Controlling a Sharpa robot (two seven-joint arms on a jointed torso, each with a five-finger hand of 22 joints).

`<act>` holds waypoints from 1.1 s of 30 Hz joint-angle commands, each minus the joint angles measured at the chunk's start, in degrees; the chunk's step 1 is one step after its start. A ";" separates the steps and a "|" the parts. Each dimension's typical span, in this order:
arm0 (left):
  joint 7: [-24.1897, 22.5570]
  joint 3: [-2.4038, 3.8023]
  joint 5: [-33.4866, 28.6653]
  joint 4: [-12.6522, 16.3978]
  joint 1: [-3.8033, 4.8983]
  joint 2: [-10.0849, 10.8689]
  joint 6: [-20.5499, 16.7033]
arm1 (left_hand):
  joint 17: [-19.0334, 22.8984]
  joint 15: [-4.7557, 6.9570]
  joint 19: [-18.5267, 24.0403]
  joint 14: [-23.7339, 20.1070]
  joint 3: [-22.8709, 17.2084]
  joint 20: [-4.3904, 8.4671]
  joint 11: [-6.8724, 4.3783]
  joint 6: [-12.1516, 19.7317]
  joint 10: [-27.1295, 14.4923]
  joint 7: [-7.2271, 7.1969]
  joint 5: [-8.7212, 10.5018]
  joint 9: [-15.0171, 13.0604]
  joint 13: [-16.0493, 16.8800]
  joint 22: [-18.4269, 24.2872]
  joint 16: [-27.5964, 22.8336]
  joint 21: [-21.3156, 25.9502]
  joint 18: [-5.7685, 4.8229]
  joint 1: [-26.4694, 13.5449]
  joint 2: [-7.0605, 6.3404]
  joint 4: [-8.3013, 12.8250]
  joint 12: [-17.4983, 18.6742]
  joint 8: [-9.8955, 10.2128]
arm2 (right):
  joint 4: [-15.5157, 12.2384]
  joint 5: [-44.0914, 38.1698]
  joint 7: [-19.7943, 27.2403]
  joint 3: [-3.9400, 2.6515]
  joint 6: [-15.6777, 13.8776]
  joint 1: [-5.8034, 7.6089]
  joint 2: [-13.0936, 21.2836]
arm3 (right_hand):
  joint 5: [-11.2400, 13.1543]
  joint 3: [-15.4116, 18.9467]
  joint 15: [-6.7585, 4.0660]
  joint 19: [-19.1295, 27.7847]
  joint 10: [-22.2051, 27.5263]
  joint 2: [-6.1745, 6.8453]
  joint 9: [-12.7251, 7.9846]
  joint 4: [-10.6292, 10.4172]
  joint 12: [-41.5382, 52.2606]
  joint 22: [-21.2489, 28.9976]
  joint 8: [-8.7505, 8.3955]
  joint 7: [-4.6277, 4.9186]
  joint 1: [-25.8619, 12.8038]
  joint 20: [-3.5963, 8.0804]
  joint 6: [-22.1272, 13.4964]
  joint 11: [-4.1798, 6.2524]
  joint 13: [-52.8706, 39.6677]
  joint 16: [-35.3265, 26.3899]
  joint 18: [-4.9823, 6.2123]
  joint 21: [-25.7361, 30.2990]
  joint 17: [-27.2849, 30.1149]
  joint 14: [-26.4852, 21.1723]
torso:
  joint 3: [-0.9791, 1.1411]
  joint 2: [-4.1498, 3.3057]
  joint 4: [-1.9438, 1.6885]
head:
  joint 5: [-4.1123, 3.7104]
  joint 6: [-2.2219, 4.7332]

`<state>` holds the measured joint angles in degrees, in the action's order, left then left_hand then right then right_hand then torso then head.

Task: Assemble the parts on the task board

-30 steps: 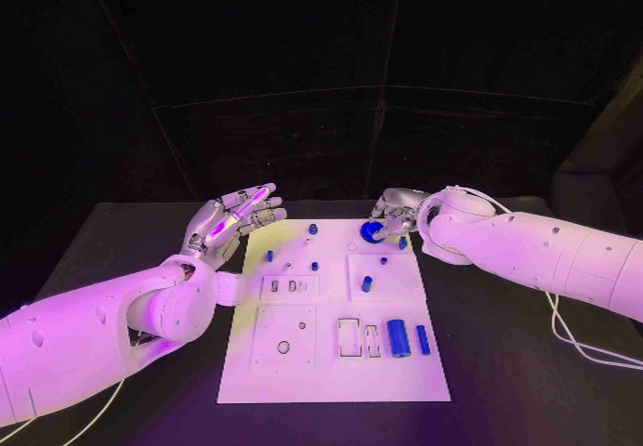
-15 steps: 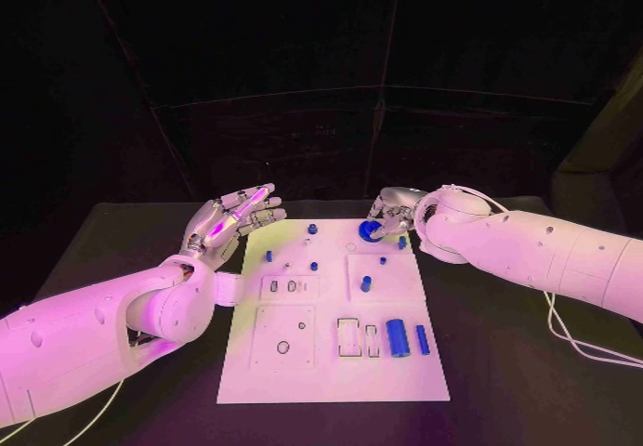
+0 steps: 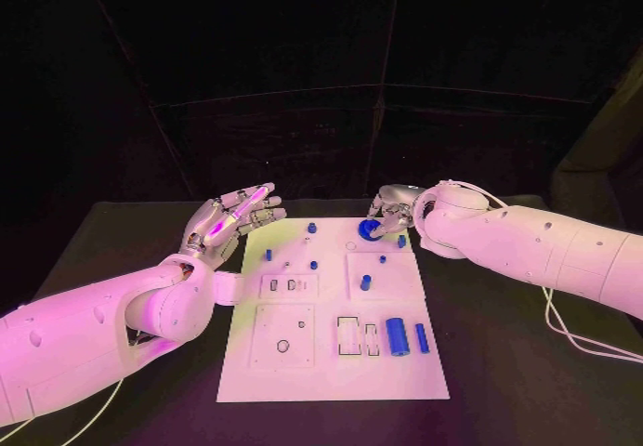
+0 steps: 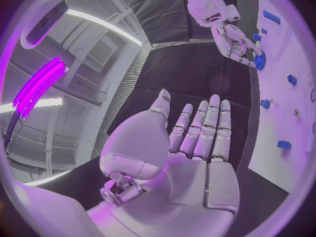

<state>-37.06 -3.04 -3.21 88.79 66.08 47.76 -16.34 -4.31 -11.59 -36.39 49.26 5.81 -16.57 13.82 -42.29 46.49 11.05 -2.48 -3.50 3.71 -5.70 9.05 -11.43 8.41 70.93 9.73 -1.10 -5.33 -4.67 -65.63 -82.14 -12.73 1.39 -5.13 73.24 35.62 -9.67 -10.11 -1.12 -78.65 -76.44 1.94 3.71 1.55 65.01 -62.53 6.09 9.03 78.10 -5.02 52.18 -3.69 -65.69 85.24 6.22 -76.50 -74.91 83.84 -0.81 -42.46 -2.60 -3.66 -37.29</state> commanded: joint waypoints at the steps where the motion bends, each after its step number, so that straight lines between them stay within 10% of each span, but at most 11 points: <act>1: -0.07 0.02 0.24 0.13 0.07 0.00 1.00 | 0.06 -0.16 0.00 0.40 -0.09 -0.02 0.10 0.19 0.49 5.60 -0.31 0.00 -0.04 0.05 -0.28 -0.06 0.41 0.17 0.27 0.26 0.38 0.26 | 0.45 -0.53 -2.17 0.53 4.96 -0.69 -0.05 | 0.12 -0.27 0.33 -0.06 0.11 -0.06 0.24 -0.58 -0.15 -0.09 0.05 0.00 -0.84 -0.17 0.14 0.04 -0.22 0.20 -0.94 -0.20 -5.29 4.15 | 0.00 0.00 -0.01 | -0.07 -0.01; 8: 0.37 0.02 0.24 0.25 0.08 0.07 1.37 | 0.06 -0.16 0.00 0.39 -0.09 -0.02 0.10 0.20 0.49 5.60 -0.31 0.00 -0.04 0.05 -0.28 -0.06 0.41 0.17 0.27 0.26 0.38 0.26 | -0.19 -2.32 -2.06 0.53 0.57 -0.73 -0.17 | 0.13 -2.50 0.10 -0.04 -0.48 -1.76 0.45 -0.60 0.71 -0.20 0.98 -0.27 -0.25 0.01 2.19 0.33 -1.18 0.20 -0.95 -0.28 -5.36 4.15 | -0.01 0.04 0.05 | -0.06 0.09; 22: 0.67 0.02 0.25 0.18 0.09 0.19 1.65 | 0.08 -0.17 0.03 0.36 -0.12 -0.02 0.11 0.28 0.46 5.60 -0.31 0.02 -0.05 0.08 -0.32 -0.04 0.40 0.14 0.31 0.26 0.42 0.31 | -5.95 -6.81 -2.74 0.51 -12.37 -0.74 0.62 | -0.49 -3.73 -0.26 -0.16 -1.69 -1.10 0.42 -0.52 2.37 -0.51 1.51 -0.79 -0.81 0.32 3.97 0.76 -2.87 0.31 -1.01 -0.48 -5.67 4.22 | -0.08 0.06 -0.02 | 0.22 0.41; 33: 0.54 0.02 0.35 0.09 0.09 0.15 1.51 | 0.09 -0.18 0.04 0.35 -0.15 -0.02 0.11 0.13 0.44 5.59 -0.31 0.01 -0.05 0.09 -0.34 -0.04 0.40 0.15 0.34 0.28 0.44 0.31 | -10.10 -12.49 -4.79 0.52 -13.18 -0.74 -1.40 | -0.69 -3.87 -0.29 -0.24 -1.75 -0.91 0.37 -0.57 2.38 -0.68 1.45 -0.79 -1.02 0.37 4.02 0.77 -2.92 0.32 -1.04 -0.57 -5.70 4.23 | -0.06 0.01 0.03 | 1.01 0.34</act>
<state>-36.17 -3.05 -3.19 88.84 66.10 47.90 -15.62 -4.27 -11.59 -36.39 49.26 5.81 -16.57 13.82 -42.29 46.49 11.04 -2.48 -3.50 3.71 -5.66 9.05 -11.43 8.42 70.93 9.73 -1.10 -5.09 -4.67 -75.47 -90.86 -16.17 1.94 -16.50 72.37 34.44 -9.99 -13.67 -1.12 -78.86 -77.70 0.87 3.81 1.04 67.01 -63.16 7.27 8.70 77.51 -4.81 55.16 -2.87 -68.56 85.24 6.22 -76.75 -74.91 83.85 -0.87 -42.42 -2.60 -2.78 -36.88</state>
